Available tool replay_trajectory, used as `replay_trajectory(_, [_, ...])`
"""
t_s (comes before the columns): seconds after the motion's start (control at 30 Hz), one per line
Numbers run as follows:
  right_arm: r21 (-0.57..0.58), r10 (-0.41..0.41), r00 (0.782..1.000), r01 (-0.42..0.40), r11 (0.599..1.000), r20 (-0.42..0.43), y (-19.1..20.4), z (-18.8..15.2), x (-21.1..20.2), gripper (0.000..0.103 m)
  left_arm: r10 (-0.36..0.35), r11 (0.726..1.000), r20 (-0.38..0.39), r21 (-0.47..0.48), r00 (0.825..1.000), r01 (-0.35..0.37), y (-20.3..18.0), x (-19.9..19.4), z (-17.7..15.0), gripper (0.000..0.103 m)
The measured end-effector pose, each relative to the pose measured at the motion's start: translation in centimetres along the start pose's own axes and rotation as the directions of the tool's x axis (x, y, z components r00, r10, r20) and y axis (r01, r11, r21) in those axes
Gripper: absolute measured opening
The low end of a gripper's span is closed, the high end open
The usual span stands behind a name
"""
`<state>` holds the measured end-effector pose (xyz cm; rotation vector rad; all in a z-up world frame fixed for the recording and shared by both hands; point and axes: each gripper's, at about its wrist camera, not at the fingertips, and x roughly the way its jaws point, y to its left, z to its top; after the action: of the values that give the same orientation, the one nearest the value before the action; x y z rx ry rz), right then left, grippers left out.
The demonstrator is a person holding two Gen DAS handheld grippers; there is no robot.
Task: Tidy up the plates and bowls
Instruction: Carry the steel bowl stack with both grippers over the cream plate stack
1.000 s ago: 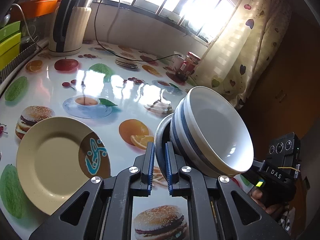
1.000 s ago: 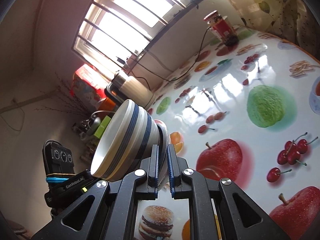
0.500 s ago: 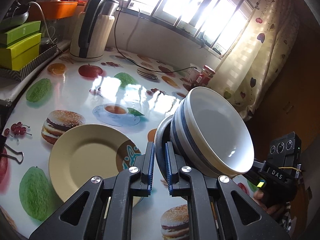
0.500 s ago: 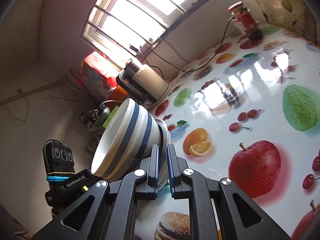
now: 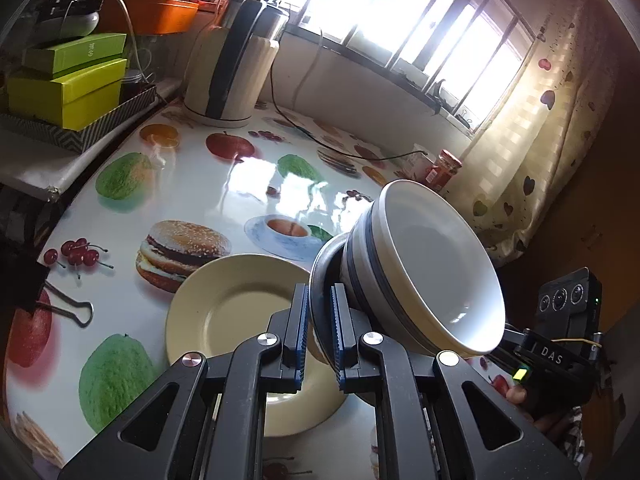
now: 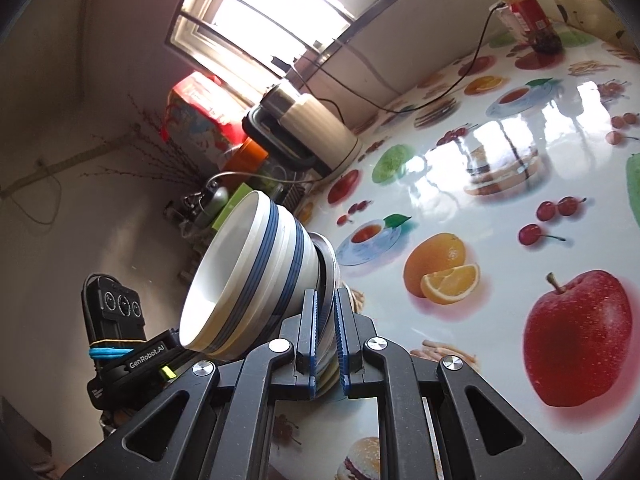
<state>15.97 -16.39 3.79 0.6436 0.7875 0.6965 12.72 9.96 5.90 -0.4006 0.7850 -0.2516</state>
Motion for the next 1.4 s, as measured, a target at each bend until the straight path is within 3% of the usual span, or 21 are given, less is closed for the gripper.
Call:
replay_trajectory(0.6, [-0.013, 0.015, 0.997, -0.016, 1.000, -0.080, 1.2, -0.4, 5.2, 0.011, 0.054, 0.997, 0.001, -0.062, 0.999, -0.053, 4.4, -0.3, -0.3, 0.010])
replay_trajectory(1.4, [-0.013, 0.003, 0.991, -0.004, 1.000, -0.134, 1.2, -0.8, 7.5, 0.011, 0.070, 0.992, -0.023, -0.099, 0.997, -0.072, 6.3, 0.1, -1.1, 0.010])
